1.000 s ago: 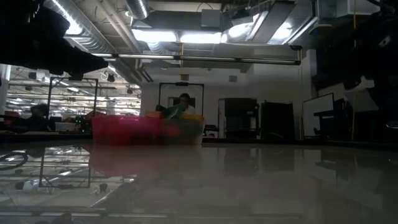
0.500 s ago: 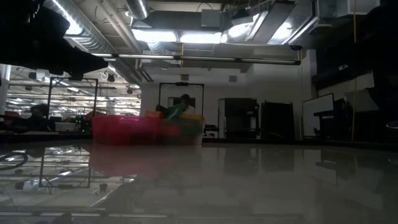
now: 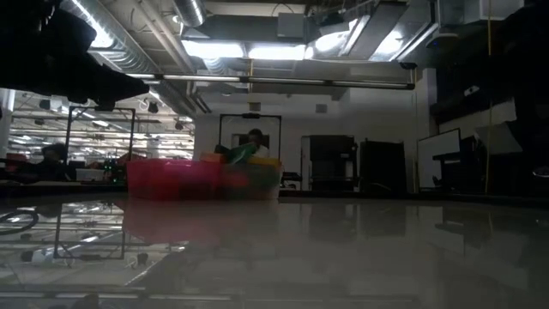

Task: Sort blocks by size
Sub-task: Return to Home Position

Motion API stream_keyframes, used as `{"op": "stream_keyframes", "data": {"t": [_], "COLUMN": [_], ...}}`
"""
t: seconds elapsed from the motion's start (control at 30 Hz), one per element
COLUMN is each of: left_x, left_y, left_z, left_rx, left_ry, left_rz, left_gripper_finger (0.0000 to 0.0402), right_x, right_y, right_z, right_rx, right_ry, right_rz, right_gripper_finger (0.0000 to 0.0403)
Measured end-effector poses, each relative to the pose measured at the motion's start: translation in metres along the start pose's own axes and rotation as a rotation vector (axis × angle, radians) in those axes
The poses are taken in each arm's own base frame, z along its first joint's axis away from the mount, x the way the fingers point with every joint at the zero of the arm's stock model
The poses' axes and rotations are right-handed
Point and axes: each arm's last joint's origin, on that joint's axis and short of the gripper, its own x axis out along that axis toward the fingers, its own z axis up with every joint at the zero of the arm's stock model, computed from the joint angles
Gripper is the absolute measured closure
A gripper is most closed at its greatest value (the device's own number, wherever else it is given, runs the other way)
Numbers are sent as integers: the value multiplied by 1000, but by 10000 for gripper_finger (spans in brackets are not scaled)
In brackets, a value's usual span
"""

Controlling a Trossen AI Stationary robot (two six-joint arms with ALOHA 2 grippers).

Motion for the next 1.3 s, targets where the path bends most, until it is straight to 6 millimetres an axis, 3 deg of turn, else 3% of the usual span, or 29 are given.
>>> {"op": "stream_keyframes", "data": {"t": [0.27,1.3], "left_x": [0,0], "left_y": [0,0], "left_z": [0,0], "left_rx": [0,0], "left_ry": [0,0], "left_rz": [0,0], "left_gripper_finger": [304,304], "right_x": [0,0], "right_y": [-3,-2], "right_z": [-3,-4], "right_rx": [-100,-97], "right_ry": [41,50], "right_rz": [-82,-61], "right_gripper_finger": [397,397]}}
